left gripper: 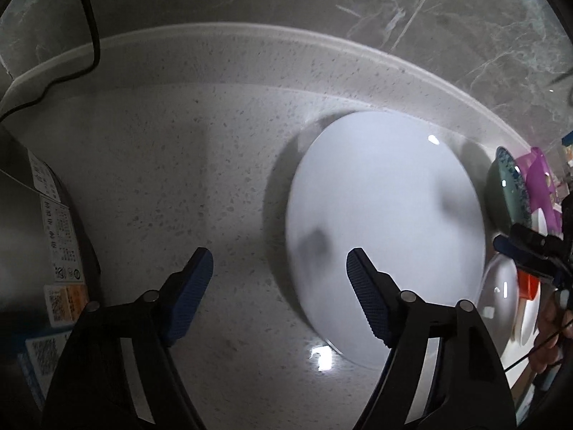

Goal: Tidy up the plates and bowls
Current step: 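Move the left tool to the large white plate's rim while the right tool reaches its opposite rim, then close the left gripper on the plate rim while the right gripper closes on it too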

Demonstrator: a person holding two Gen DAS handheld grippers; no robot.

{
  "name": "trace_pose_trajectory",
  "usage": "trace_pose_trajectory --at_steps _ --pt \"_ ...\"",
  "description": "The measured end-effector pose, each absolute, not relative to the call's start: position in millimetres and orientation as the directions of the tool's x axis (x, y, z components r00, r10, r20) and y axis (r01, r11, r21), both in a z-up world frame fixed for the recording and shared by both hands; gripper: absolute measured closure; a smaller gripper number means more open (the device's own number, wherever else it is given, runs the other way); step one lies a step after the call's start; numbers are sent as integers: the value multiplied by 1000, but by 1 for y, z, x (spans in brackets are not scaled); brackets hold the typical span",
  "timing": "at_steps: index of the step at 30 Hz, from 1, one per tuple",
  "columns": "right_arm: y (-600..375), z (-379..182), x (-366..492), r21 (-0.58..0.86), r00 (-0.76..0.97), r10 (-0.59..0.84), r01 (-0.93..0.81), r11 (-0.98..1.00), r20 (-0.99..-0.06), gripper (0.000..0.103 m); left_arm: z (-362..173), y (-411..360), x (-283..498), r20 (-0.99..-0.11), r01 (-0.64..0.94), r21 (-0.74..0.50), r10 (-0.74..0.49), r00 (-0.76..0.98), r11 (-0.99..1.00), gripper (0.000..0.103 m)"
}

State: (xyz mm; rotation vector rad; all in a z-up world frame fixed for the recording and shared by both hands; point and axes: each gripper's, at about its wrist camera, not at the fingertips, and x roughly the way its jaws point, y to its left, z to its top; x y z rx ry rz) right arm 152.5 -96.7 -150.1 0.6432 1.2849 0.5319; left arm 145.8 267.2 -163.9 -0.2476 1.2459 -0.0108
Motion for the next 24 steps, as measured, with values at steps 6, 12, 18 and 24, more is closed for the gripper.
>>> trace_pose_trajectory --at_steps 6,12,18,24 --pt "-94 -161 161 666 196 652 3 746 -732 51 -175 287 151 -927 -118 -256 -209 313 959 35" --pt "-86 -173 168 651 186 638 13 759 -747 51 -187 286 169 -924 -96 -278 -239 297 956 53" --pt "-78 -176 170 655 196 641 11 755 -742 52 -194 283 186 -907 -86 -340 -303 292 936 76" --pt "-70 -174 171 633 204 622 -13 774 -756 53 -199 272 200 -909 -62 -335 -305 283 940 81"
